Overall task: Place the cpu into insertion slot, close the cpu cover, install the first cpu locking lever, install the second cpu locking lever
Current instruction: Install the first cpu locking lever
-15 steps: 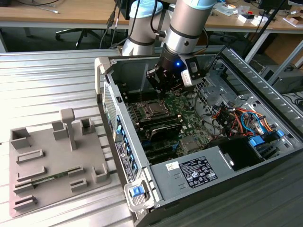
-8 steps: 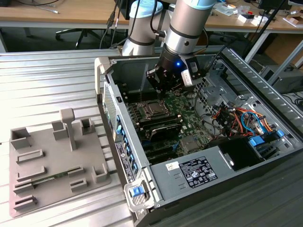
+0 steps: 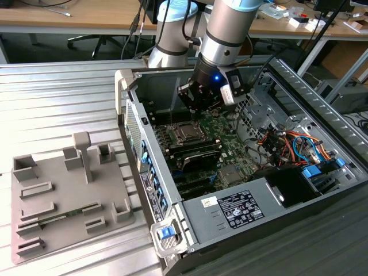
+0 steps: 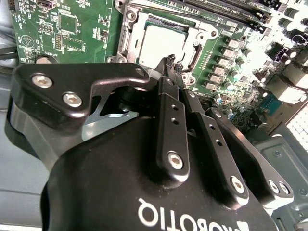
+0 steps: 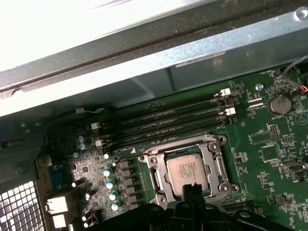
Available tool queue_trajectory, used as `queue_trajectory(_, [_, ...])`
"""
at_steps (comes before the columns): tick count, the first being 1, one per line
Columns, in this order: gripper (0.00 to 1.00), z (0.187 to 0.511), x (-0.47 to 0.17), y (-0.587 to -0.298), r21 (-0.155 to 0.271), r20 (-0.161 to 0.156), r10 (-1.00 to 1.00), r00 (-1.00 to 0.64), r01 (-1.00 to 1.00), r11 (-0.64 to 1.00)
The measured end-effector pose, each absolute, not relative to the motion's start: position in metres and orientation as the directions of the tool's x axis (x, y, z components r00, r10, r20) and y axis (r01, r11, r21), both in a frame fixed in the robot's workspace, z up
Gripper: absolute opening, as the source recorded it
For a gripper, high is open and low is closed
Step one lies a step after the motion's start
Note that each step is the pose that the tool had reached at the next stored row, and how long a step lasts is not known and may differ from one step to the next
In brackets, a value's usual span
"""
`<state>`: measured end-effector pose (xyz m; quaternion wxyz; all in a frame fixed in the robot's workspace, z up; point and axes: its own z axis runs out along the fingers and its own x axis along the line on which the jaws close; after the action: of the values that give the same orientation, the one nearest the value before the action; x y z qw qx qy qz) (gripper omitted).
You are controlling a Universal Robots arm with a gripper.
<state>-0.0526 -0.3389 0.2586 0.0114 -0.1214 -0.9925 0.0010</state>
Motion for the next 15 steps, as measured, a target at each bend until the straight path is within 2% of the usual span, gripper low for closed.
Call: queue_trajectory(15, [0.11,0.2586,-0.0526,-0.3389,-0.005,0.022,0.172,-0.985,0.172,0.985])
